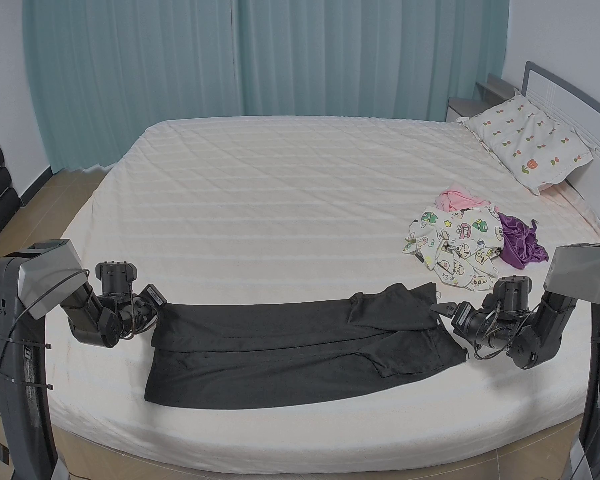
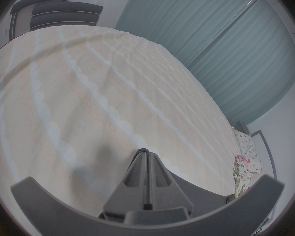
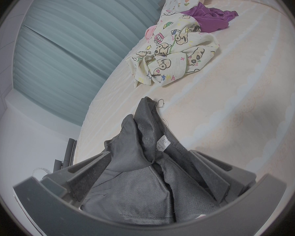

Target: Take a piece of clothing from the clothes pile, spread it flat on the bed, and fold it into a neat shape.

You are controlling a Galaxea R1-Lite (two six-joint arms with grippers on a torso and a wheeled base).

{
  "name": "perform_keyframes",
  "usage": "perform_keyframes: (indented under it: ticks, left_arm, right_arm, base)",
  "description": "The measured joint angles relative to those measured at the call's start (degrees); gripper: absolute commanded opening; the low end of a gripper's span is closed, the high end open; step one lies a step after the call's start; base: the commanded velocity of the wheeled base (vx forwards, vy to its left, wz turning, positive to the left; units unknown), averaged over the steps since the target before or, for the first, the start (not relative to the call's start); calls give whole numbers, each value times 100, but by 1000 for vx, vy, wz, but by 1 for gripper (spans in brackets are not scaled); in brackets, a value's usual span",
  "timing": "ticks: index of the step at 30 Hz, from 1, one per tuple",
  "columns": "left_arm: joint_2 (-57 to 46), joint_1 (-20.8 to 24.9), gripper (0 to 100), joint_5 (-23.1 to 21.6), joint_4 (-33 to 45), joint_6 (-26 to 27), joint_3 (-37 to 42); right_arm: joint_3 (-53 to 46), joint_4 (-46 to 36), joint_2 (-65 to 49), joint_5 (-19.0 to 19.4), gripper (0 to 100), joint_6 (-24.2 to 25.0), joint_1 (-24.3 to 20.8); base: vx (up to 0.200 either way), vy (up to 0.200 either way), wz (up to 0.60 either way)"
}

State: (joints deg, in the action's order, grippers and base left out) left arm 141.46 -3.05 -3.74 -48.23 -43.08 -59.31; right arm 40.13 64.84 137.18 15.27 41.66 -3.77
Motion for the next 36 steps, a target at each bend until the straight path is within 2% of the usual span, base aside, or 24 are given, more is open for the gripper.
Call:
perform_keyframes:
  ticks: [12, 13, 30, 36]
  left_arm:
    - [83, -1, 0, 41, 15, 28, -157]
    - [90, -1, 100, 41, 17, 55, -160]
    - [-44, 0, 100, 191, 33, 134, 168]
    - [-202, -1, 100, 472, 2, -143, 272]
  right_arm:
    - [2, -2, 11, -9, 100, 0, -30]
    - [2, 0, 11, -11, 100, -2, -30]
    - [0, 273, -165, -26, 100, 17, -59]
    - [-48, 288, -278, -61, 100, 28, -133]
  base:
    - [0, 0, 0]
    - [0, 0, 0]
    - [0, 0, 0]
    - [33, 0, 0]
